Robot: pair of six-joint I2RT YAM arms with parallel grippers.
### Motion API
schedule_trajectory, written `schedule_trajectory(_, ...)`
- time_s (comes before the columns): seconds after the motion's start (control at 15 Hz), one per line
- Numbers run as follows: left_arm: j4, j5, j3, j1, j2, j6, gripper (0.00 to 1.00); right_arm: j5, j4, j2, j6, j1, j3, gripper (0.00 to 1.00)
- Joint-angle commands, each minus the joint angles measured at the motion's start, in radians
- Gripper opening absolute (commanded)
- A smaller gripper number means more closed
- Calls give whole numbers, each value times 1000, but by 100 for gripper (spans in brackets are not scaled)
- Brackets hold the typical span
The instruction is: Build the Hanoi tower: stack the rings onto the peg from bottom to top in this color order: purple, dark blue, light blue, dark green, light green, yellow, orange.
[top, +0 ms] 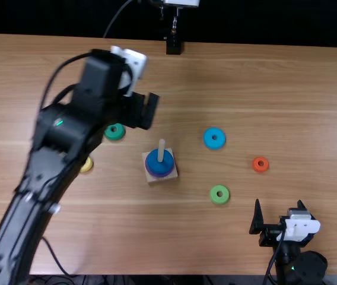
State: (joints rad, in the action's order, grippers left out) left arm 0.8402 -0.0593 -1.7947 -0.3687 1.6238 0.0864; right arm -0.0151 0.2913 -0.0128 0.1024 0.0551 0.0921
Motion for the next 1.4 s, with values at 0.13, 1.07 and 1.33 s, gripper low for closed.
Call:
schedule_trajectory(0.13,-336,-5,514,139,-390,7,100,-7,37,13,-1,8,-80,100)
schedule_trajectory(1.07,-614,6,1730,326,-1547,-9,100,-7,37,13,-1,8,-80,100)
schedule_trajectory(1.33,-490,6,1785,330,-1624,-7,100,-7,37,13,-1,8,-80,100)
